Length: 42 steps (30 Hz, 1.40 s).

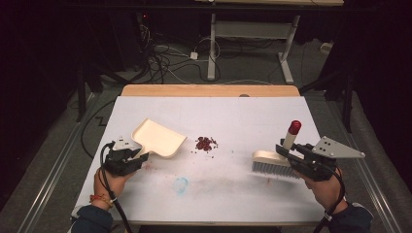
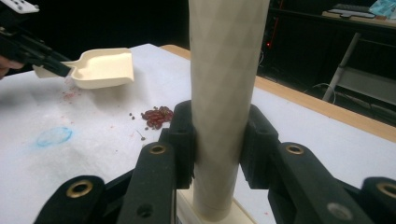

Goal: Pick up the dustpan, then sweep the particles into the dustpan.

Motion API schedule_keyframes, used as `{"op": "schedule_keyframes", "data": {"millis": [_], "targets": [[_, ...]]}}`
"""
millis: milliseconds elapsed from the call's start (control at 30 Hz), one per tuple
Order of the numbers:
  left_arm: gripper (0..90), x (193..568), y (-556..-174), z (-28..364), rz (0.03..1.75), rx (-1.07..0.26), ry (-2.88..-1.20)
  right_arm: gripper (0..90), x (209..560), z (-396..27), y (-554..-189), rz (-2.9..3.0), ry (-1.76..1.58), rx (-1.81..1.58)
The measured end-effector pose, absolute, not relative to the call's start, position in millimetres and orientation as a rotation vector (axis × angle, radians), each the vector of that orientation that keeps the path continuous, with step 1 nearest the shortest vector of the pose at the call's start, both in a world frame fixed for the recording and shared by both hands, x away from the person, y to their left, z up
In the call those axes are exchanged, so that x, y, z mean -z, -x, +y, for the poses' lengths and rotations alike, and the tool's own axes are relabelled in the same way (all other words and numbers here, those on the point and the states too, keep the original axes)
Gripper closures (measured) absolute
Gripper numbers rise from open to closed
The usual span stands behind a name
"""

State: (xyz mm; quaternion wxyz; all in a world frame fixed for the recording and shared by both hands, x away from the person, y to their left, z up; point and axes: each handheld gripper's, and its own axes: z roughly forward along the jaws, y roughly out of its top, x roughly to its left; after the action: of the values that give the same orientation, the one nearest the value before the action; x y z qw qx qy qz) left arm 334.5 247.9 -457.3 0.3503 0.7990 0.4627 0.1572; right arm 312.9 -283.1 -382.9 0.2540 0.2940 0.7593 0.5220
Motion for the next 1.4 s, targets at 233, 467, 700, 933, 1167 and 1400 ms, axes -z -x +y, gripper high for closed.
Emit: {"op": "schedule_keyframes", "data": {"millis": [233,467,700,933,1167,1400], "targets": [[64.2,451,-311,242,1.118,-0.368,-2.156,70.2,385,-279,-319,2.077,-0.802,-1.422],[64.2,455,-298,232,1.068,-0.308,-2.218,70.2,387,-275,-328,2.071,-0.817,-1.414],[64.1,462,-297,215,1.025,-0.266,-2.284,70.2,387,-261,-353,2.039,-0.851,-1.397],[64.1,465,-299,206,1.016,-0.265,-2.308,70.3,383,-221,-383,1.997,-0.842,-1.404],[64.1,465,-297,200,1.009,-0.259,-2.308,70.3,380,-177,-424,1.954,-0.883,-1.400],[64.0,468,-296,198,1.015,-0.266,-2.296,70.3,390,-139,-454,1.951,-0.935,-1.398]]}}
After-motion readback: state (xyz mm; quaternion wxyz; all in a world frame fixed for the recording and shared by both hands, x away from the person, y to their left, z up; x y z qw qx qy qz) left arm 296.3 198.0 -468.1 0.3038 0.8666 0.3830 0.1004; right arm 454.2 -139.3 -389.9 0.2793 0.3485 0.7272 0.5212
